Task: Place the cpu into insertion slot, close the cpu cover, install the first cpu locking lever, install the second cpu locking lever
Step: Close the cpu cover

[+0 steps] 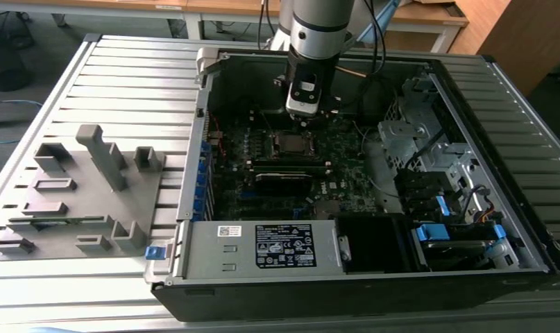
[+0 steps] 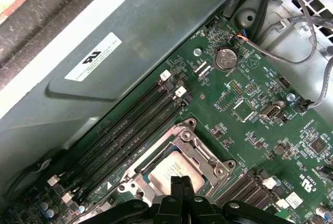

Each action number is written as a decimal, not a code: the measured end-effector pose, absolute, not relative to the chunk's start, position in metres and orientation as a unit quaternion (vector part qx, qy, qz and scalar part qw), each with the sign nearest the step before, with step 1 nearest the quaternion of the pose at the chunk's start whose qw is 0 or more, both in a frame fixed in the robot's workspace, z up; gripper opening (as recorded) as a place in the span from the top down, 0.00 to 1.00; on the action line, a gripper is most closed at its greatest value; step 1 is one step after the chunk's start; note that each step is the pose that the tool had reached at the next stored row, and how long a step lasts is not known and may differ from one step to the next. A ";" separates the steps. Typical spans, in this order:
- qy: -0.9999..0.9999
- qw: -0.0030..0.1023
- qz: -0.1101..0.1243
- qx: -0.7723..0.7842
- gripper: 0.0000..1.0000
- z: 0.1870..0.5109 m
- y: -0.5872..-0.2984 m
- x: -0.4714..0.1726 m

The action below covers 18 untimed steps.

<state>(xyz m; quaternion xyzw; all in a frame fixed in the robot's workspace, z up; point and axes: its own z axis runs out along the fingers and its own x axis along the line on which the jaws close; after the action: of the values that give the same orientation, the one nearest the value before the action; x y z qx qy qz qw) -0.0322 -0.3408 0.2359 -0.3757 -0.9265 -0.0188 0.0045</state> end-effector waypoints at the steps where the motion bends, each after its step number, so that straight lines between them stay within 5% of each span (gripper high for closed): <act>1: -0.927 0.004 -0.019 -0.374 0.89 0.236 -0.341 -0.032; 18: -0.931 0.005 -0.019 -0.365 0.89 0.236 -0.341 -0.032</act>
<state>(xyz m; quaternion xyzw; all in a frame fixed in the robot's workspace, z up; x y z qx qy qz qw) -0.0322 -0.3408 0.2360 -0.3645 -0.9310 -0.0187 0.0047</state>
